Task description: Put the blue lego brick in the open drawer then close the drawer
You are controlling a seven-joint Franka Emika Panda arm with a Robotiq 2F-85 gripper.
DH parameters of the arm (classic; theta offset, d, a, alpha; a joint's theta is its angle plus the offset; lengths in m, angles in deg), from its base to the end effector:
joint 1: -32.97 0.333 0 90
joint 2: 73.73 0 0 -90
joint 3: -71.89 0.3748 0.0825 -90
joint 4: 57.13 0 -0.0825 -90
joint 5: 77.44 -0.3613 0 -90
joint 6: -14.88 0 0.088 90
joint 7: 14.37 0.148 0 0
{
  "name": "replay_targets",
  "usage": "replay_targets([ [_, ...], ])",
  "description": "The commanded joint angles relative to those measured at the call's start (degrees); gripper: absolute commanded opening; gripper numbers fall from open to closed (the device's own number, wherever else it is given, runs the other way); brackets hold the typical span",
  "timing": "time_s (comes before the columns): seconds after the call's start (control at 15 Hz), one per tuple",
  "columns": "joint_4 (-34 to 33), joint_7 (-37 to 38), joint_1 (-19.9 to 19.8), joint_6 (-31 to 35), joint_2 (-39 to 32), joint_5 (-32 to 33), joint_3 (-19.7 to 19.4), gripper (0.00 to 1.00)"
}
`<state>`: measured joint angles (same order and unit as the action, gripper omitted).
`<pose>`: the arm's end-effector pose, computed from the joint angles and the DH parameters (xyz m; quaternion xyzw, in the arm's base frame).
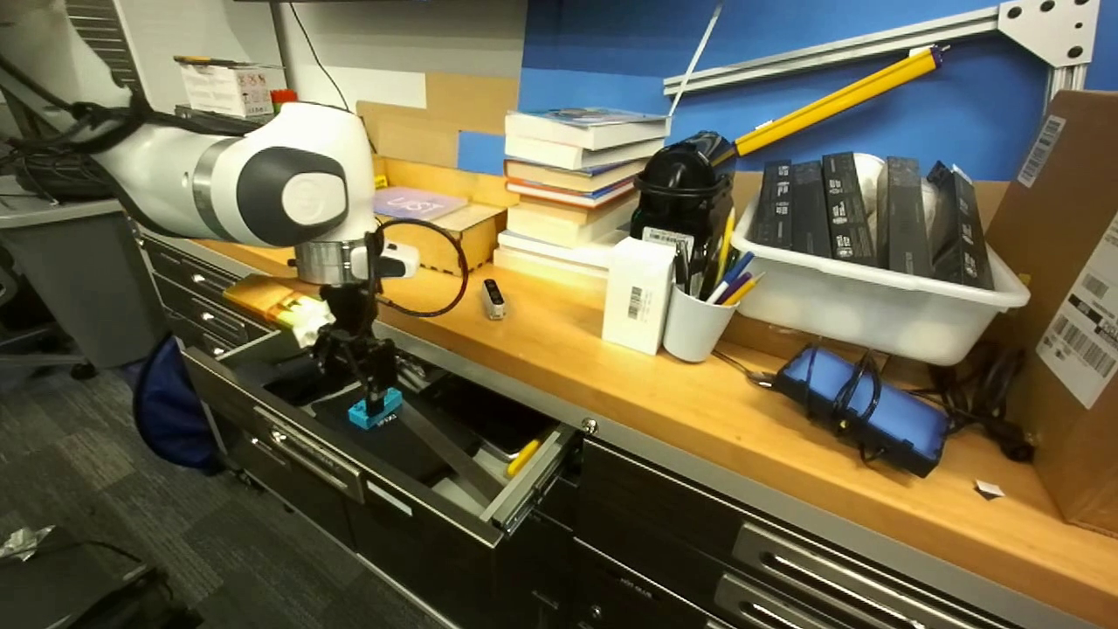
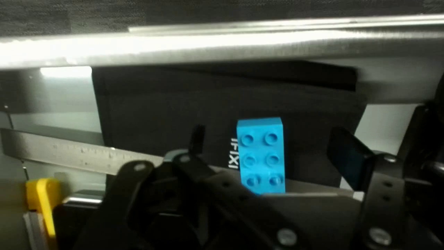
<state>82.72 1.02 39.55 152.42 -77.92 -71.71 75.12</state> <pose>0.4533 0.0749 0.2999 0.9979 -0.0098 -0.0487 0.0412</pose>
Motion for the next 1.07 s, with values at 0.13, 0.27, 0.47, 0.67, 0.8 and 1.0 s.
replay_targets([
  [0.13, 11.81, 2.56, -2.66, 0.02, 14.49, -3.26, -1.03, 1.00],
  [0.27, 10.42, -3.80, -3.31, -6.28, 14.40, -7.80, -2.00, 1.00],
  [0.47, 5.81, -10.11, -3.67, -15.27, 9.00, -10.76, -2.83, 1.00],
  [0.67, 2.22, -7.10, -3.58, -16.20, 1.59, -8.94, -1.74, 1.00],
  [0.8, 0.80, -9.16, -3.07, -15.07, -2.35, -10.00, -1.19, 1.00],
  [1.0, 0.55, -9.95, -2.75, -14.51, -6.55, -9.27, -0.22, 1.00],
])
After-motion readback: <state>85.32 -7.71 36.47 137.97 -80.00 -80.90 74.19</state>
